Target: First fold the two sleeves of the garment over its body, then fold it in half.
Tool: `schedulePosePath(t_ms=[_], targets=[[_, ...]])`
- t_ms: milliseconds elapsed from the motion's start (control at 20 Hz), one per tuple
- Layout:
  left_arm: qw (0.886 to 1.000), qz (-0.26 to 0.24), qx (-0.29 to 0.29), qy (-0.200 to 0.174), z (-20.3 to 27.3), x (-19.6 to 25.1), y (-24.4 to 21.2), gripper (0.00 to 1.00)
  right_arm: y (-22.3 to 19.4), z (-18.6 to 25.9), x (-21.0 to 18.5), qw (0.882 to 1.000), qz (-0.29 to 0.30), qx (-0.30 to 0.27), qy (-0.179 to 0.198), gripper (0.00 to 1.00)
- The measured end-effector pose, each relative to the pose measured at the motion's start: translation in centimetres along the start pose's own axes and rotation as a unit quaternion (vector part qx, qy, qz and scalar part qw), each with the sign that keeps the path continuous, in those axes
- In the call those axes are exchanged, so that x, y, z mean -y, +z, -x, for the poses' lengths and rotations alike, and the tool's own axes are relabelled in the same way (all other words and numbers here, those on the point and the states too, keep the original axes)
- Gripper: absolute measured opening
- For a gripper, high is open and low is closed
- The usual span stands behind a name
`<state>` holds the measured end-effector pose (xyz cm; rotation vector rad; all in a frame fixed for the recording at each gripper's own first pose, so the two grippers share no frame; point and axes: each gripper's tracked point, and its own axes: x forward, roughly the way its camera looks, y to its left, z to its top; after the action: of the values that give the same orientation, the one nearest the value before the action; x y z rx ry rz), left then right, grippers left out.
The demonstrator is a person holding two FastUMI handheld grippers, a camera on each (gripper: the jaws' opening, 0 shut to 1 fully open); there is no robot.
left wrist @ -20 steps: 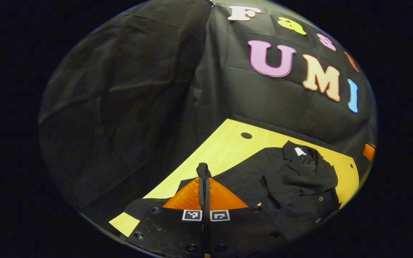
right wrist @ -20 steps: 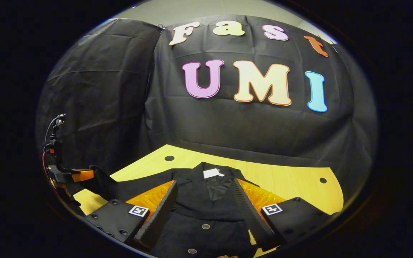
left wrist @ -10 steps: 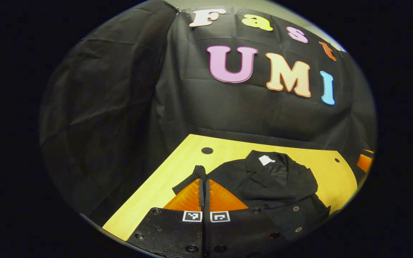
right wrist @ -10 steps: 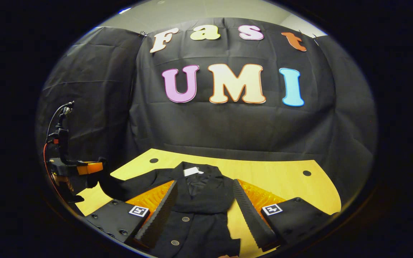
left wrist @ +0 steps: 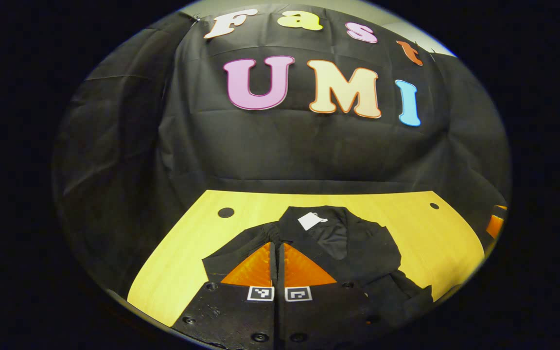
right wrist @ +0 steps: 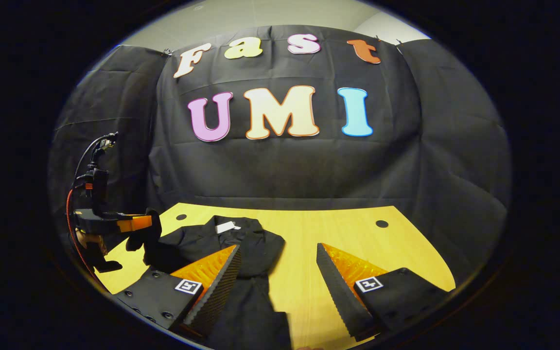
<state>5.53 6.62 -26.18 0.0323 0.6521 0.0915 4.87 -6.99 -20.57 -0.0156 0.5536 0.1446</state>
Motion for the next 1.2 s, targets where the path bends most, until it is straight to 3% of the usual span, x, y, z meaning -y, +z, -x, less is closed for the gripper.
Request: schedulePosePath(t_ms=[650, 1000, 1050, 1150, 1200], targets=[[0.994, -0.062, -0.039, -0.083, -5.8, 13.3, -1.9, 0.00, -2.4, 2.0, 7.8, 0.998, -0.034, -0.019, -0.058, 0.98], [0.994, -0.071, -0.036, -0.077, -7.3, 15.5, -1.7, 0.00, -3.1, 2.5, 9.7, 0.996, -0.043, -0.026, -0.074, 0.99], [0.994, -0.057, -0.028, -0.089, -6.5, 16.2, -1.3, 0.30, -3.1, 2.4, 9.8, 0.996, -0.044, -0.025, -0.071, 0.98], [0.996, -0.050, 0.001, -0.074, -5.3, 15.6, 0.3, 0.91, -2.9, 2.2, 9.8, 0.997, -0.042, -0.023, -0.062, 0.98], [0.997, -0.049, 0.014, -0.066, -4.6, 15.0, 1.2, 0.92, -2.8, 2.1, 9.7, 0.997, -0.041, -0.020, -0.055, 0.98]])
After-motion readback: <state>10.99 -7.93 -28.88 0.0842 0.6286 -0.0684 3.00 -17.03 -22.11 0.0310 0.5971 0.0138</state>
